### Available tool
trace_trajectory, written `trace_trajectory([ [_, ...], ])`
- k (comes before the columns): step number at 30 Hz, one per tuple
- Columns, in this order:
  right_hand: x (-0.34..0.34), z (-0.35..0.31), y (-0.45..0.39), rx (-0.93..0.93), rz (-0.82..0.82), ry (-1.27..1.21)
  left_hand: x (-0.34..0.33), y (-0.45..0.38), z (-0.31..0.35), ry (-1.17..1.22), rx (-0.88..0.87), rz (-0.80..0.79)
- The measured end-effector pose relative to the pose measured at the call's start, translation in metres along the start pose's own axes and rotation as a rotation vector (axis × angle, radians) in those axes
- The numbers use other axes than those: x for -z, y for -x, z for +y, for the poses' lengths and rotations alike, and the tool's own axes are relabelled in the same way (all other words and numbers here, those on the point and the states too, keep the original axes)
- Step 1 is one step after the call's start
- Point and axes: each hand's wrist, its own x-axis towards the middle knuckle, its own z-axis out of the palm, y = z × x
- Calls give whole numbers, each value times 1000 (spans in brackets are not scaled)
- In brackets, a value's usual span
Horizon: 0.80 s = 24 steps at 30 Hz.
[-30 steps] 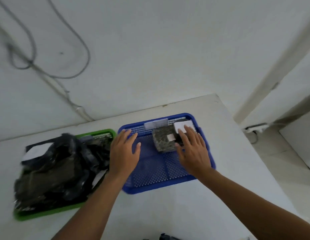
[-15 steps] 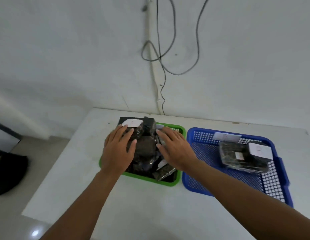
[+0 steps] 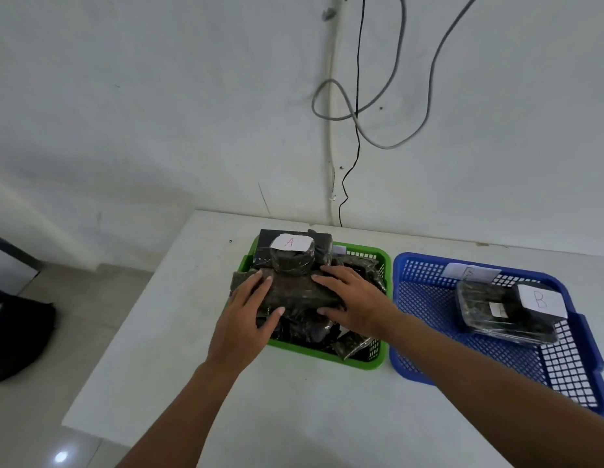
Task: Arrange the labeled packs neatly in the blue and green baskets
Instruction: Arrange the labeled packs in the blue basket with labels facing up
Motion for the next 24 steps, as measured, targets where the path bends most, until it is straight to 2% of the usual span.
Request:
trace_trajectory([
  [2,9,0,5,-14,26,-106,5,-6,0,34,-66,2],
  [4,19,-1,13,-78,51,-263,9,-11,4,131,-38,2],
  [8,29,-5,24,-307,171,-641,9,-23,24,333,202,6],
  [11,36,-11,24,-529,296,-837,4,-30,39,438,328,-24],
  [13,40,-14,22,-671,336,-916,2,-35,48,550,436,-91],
  [15,44,-15,24,-785,366,-1067,-2,-40,57,741,628,-186],
  [17,45,-13,29,-842,403,-1226,-6,-44,65,913,831,-249],
  [19,45,-10,38,-851,454,-1378,-12,-46,73,1005,950,-260],
  [21,46,-7,48,-856,510,-1475,-20,-46,84,1035,990,-279],
  [24,54,4,65,-884,619,-1482,-39,-44,107,1002,964,-324],
])
